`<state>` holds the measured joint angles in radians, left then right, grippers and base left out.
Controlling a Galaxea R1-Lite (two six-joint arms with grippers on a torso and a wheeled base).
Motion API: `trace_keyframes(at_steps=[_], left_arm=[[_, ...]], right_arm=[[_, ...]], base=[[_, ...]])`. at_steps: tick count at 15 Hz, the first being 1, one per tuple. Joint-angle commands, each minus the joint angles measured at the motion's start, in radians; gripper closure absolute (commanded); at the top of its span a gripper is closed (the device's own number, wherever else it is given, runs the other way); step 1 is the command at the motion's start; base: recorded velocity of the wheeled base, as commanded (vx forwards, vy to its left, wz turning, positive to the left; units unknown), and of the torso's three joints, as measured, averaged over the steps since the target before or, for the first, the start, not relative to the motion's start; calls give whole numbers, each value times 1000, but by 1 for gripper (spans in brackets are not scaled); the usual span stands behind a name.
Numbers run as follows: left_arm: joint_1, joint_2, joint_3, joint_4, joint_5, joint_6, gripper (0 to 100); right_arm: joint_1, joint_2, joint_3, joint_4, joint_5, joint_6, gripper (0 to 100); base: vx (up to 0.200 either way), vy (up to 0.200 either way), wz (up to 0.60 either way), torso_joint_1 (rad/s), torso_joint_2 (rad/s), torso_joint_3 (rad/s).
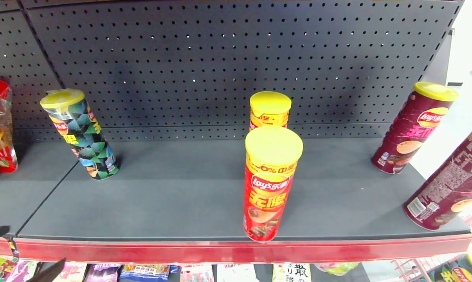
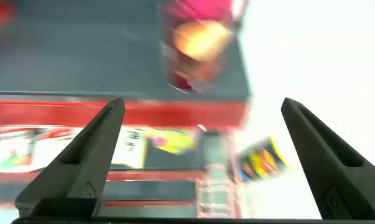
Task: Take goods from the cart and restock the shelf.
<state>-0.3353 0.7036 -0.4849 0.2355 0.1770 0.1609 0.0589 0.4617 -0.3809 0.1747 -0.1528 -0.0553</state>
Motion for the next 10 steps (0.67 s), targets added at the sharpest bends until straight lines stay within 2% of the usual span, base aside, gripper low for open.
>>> trace_keyframes(at_steps=[1, 8, 10], left_arm=[[73, -211, -1, 65, 56, 16, 0], [73, -253, 6, 68, 56, 28, 0], [73, -263, 15, 68, 56, 28, 0]], right_arm=[[-30, -52, 39, 2, -19, 0, 0], [-31, -69, 60, 5, -21, -15, 0], [-31, -71, 69, 5, -21, -20, 0]], base=[[0, 0, 0, 0, 0, 0], [0, 0, 0, 0, 0, 0], [-200, 0, 0, 2, 0, 2]])
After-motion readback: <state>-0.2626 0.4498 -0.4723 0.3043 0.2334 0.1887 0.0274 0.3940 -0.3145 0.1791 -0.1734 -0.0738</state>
